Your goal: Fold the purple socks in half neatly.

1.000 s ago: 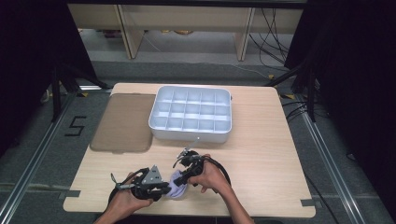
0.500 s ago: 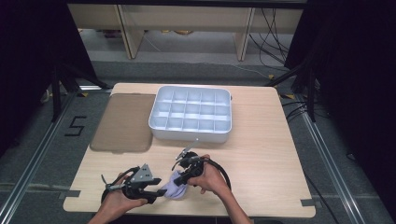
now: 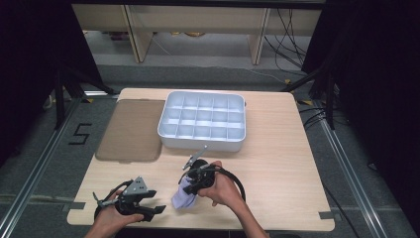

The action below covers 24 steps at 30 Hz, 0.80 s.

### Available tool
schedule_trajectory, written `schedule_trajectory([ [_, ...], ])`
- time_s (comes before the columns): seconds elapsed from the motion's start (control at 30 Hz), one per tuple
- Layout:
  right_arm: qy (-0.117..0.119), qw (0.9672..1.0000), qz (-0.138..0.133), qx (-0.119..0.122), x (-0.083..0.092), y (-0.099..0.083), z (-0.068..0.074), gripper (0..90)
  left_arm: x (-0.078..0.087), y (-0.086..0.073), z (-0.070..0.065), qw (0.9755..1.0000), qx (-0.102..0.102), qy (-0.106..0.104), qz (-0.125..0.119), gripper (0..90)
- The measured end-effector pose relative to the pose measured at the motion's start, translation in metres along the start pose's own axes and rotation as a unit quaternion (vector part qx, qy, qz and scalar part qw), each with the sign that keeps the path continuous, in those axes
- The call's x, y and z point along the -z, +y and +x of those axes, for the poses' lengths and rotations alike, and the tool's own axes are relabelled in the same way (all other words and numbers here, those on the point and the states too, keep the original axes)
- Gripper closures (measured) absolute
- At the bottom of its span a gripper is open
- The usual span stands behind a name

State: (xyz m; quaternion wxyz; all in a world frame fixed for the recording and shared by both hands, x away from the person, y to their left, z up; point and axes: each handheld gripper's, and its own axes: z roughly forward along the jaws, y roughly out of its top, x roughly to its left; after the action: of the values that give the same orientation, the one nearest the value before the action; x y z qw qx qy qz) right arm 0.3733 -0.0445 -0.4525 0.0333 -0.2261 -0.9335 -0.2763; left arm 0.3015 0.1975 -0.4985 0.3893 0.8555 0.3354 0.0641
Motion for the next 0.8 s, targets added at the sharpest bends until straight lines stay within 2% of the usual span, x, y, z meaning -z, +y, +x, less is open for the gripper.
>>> schedule_trajectory([
  [0.03, -0.003, 1.0, 0.001, -0.004, 0.004, 0.001, 0.001, 74.6, 0.002, 0.0, 0.003, 0.9998, -0.017, 0.001, 0.01, 32.8],
  [0.07, -0.007, 1.0, 0.003, -0.003, 0.013, 0.004, 0.002, 74.6, 0.001, -0.001, 0.002, 0.9999, -0.005, 0.006, 0.01, 31.9],
  [0.1, -0.007, 1.0, 0.003, -0.003, 0.013, 0.004, 0.002, 74.6, 0.001, -0.001, 0.002, 0.9999, -0.005, 0.006, 0.01, 31.6],
  [0.13, -0.02, 0.9998, 0.005, 0.003, 0.021, 0.007, 0.001, 74.6, 0.001, -0.001, 0.002, 0.9999, -0.004, -0.001, 0.013, 31.5],
  [0.2, -0.026, 0.9996, 0.004, 0.008, 0.025, 0.008, 0.0, 74.6, 0.0, -0.001, 0.003, 0.9999, -0.005, 0.002, 0.015, 31.3],
  [0.23, -0.035, 0.9993, 0.006, 0.008, 0.033, 0.01, -0.003, 74.6, 0.0, -0.001, 0.002, 0.9999, -0.005, -0.002, 0.014, 30.7],
  [0.27, -0.035, 0.9993, 0.006, 0.008, 0.033, 0.01, -0.003, 74.6, 0.0, -0.001, 0.003, 0.9997, -0.014, -0.001, 0.02, 30.7],
  [0.3, -0.044, 0.999, 0.006, 0.005, 0.041, 0.011, -0.007, 74.5, -0.001, -0.001, 0.001, 0.9999, -0.005, -0.001, 0.013, 30.6],
  [0.33, -0.044, 0.999, 0.006, 0.005, 0.041, 0.011, -0.007, 74.5, 0.0, -0.001, 0.003, 0.9997, -0.013, 0.0, 0.021, 30.6],
  [0.37, -0.054, 0.9985, 0.009, -0.004, 0.048, 0.011, -0.012, 74.5, -0.001, -0.001, 0.003, 0.9997, -0.015, -0.001, 0.022, 30.4],
  [0.47, -0.057, 0.9983, 0.01, -0.01, 0.055, 0.01, -0.018, 74.5, -0.001, -0.001, 0.003, 0.9997, -0.008, 0.002, 0.021, 30.2],
  [0.5, -0.068, 0.9976, 0.008, -0.012, 0.061, 0.009, -0.025, 74.5, -0.002, -0.001, 0.003, 0.9997, -0.004, 0.004, 0.022, 29.9],
  [0.53, -0.068, 0.9976, 0.008, -0.012, 0.061, 0.009, -0.025, 74.5, -0.002, -0.001, 0.003, 0.9997, -0.002, 0.002, 0.023, 29.9],
  [0.57, -0.075, 0.997, 0.008, -0.017, 0.068, 0.009, -0.03, 74.5, -0.002, -0.001, 0.003, 0.9997, -0.003, 0.004, 0.023, 29.7],
  [0.6, -0.075, 0.997, 0.008, -0.017, 0.068, 0.009, -0.03, 74.5, -0.002, -0.001, 0.003, 0.9998, -0.002, 0.001, 0.022, 29.7],
  [0.63, -0.079, 0.9966, 0.009, -0.021, 0.072, 0.009, -0.033, 74.5, -0.001, -0.001, 0.004, 0.9996, -0.01, 0.001, 0.025, 29.6],
  [0.67, -0.083, 0.9962, 0.008, -0.024, 0.077, 0.009, -0.036, 74.5, -0.001, -0.001, 0.004, 0.9997, -0.007, 0.0, 0.024, 29.3],
  [0.7, -0.091, 0.9954, 0.006, -0.03, 0.085, 0.01, -0.042, 74.5, -0.001, -0.001, 0.004, 0.9997, -0.009, 0.002, 0.023, 28.5],
  [0.73, -0.091, 0.9954, 0.006, -0.03, 0.085, 0.01, -0.042, 74.5, -0.001, -0.001, 0.004, 0.9997, -0.009, 0.002, 0.023, 27.8],
  [0.77, -0.099, 0.9943, 0.007, -0.04, 0.094, 0.01, -0.047, 74.4, -0.002, -0.001, 0.003, 0.9998, 0.001, 0.005, 0.018, 25.9],
  [0.8, -0.099, 0.9943, 0.007, -0.04, 0.094, 0.01, -0.047, 74.4, -0.002, -0.001, 0.003, 0.9998, 0.001, 0.005, 0.018, 25.0],
])
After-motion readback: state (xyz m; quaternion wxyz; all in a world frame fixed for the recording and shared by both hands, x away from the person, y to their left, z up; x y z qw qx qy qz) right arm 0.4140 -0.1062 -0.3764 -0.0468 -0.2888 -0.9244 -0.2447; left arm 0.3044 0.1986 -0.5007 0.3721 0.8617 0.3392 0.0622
